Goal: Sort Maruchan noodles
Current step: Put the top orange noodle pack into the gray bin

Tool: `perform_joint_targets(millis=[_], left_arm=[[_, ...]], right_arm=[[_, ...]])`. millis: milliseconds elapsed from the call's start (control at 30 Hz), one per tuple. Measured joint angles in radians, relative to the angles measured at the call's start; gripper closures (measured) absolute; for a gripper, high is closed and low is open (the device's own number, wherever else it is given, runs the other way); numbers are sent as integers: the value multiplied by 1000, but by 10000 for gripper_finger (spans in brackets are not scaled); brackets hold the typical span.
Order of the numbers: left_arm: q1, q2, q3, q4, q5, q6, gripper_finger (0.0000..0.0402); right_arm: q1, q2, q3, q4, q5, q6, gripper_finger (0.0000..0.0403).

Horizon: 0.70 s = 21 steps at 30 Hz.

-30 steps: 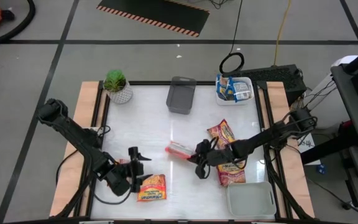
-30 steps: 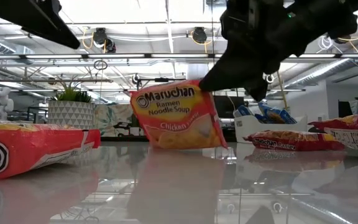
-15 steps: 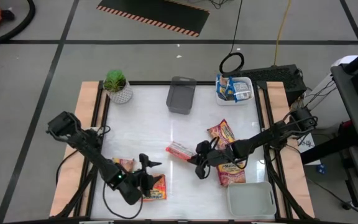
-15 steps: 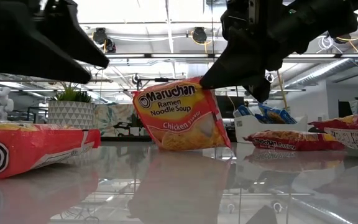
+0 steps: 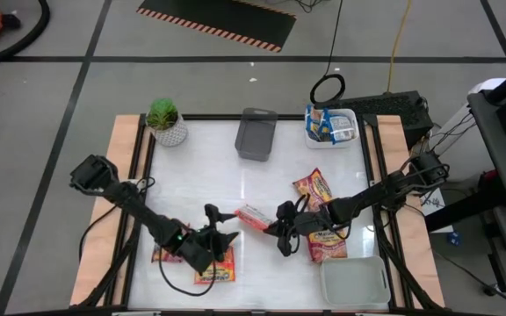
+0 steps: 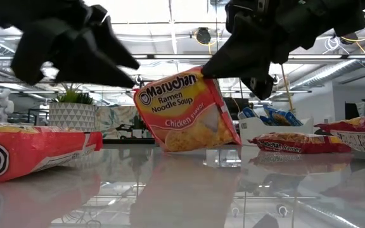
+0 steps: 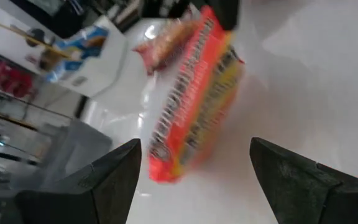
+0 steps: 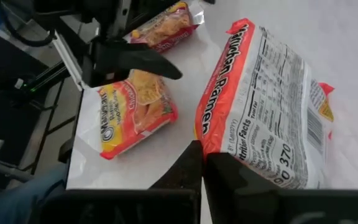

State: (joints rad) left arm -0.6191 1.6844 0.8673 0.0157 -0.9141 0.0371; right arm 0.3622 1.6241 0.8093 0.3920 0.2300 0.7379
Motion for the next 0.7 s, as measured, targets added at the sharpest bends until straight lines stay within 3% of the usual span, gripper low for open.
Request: perform_joint_targets(millis=[167,400,600,700], left_arm=[[27,0,0,120,73,89,96],[73,0,0,137,168,145,96],[137,0,0,143,376,147,96],[176,0,0,136,408,106,96]], right_arm=[[0,0,0,1,0,-1,403],[23,0,0,1,0,-20,403],[47,0,0,1,0,-21,403],[47,0,0,1,1,-20,403]])
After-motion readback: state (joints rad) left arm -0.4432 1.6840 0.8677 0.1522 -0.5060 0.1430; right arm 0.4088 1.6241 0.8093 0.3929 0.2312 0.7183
